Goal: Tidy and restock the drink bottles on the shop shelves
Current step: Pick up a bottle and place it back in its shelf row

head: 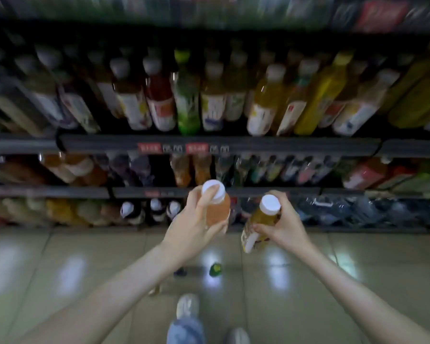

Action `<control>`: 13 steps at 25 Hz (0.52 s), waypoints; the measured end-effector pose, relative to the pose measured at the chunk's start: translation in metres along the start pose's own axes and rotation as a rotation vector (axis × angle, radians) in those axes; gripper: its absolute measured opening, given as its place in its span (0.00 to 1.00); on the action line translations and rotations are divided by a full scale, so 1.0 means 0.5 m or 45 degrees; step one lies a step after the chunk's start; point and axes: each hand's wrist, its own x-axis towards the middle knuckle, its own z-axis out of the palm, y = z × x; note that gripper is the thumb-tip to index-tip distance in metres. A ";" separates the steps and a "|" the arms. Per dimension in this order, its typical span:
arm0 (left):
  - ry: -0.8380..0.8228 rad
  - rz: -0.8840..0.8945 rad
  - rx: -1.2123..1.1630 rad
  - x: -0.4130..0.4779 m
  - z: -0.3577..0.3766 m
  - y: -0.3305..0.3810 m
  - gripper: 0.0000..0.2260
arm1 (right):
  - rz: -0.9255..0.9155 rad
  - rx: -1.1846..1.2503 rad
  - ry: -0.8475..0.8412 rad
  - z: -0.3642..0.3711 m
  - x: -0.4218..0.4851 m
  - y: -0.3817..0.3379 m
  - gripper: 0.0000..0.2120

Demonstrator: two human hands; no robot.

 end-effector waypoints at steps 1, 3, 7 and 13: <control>-0.022 -0.080 0.001 -0.034 0.050 -0.035 0.31 | 0.068 0.000 -0.014 0.041 -0.007 0.061 0.31; -0.105 -0.256 0.011 -0.122 0.171 -0.122 0.30 | 0.241 0.049 -0.083 0.137 -0.026 0.196 0.26; -0.231 -0.363 0.006 -0.287 0.425 -0.321 0.36 | 0.497 0.068 -0.194 0.336 -0.048 0.500 0.19; -0.250 -0.385 0.092 -0.517 0.786 -0.660 0.28 | 0.623 0.058 -0.051 0.649 -0.056 0.855 0.25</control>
